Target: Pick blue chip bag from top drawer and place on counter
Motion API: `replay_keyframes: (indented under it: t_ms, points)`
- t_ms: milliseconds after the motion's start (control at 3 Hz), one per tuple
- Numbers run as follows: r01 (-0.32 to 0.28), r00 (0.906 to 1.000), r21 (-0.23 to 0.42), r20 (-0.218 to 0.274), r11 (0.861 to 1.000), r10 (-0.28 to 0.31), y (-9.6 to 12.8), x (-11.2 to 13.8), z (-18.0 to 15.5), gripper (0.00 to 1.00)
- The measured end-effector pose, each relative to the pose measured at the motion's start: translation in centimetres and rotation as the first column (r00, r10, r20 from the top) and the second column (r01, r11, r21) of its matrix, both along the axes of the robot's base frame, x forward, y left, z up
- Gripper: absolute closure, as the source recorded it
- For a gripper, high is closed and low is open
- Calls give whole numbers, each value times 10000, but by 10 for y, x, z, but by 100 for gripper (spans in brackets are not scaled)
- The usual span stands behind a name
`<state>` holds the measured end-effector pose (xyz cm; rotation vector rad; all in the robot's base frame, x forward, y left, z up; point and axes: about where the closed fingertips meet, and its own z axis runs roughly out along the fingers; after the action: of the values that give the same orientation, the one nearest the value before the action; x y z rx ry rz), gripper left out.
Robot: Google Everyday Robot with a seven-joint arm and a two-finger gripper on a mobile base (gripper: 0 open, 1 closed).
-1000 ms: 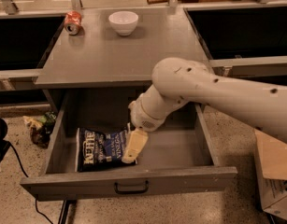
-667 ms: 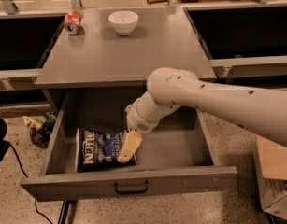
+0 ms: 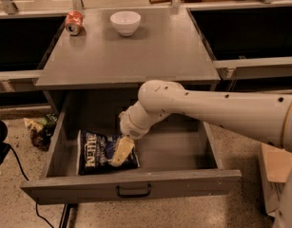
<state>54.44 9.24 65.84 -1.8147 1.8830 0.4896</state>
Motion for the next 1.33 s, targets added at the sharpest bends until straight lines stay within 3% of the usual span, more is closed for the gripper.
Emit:
replay_keyframes:
  t_ms: [667,1000,1333]
  points:
    - [-410,9985,140,-344,9991,415,21,-1,-31,43]
    - [-265,9996,351,-97,9990,269,6,-7,-14,66]
    - [-178,9960,950,894,9953,92,-24,-18,49,89]
